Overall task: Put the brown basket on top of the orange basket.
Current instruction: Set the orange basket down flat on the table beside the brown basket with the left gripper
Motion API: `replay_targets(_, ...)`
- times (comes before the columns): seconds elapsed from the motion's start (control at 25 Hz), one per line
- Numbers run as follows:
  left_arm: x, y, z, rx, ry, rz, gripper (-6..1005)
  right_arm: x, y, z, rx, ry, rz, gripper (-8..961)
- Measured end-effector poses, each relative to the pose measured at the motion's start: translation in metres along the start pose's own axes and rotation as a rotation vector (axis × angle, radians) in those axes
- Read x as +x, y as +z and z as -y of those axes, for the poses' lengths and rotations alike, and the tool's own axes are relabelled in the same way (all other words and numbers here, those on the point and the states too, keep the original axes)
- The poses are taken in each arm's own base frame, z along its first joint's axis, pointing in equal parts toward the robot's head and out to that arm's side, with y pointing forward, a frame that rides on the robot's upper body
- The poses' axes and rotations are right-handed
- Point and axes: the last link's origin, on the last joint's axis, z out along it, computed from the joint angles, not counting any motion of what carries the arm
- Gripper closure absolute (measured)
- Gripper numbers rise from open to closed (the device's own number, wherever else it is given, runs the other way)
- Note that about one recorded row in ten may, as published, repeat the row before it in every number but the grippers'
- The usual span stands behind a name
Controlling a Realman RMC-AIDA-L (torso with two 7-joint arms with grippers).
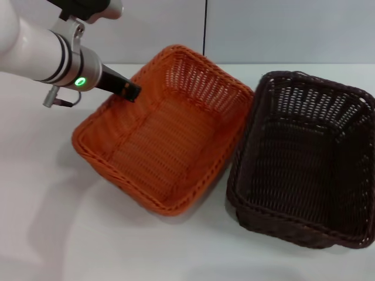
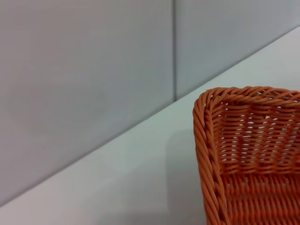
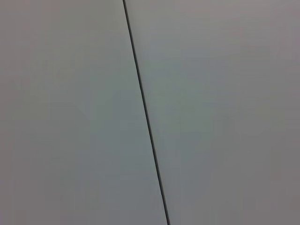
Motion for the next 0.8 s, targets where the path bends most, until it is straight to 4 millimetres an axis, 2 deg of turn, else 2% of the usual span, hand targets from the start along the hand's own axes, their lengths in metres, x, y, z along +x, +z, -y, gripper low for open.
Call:
replay_targets(0.28, 0.0, 0.0, -0.022, -0.105, 0.001, 0.036, 823, -0.001, 0.002, -0.001, 0.001, 0.003, 0.003, 389)
replay_targets(0.48, -0.001, -0.001, -0.029, -0.14, 0.005, 0.055, 823, -0.001, 0.002, -0.001, 0.005, 0.005, 0.004, 390)
replay_targets(0.8, -0.002, 0.002, -0.052, -0.222, 0.11, 0.072, 823, -0.001, 0.002, 0.0, 0.003, 0.001, 0.003, 389)
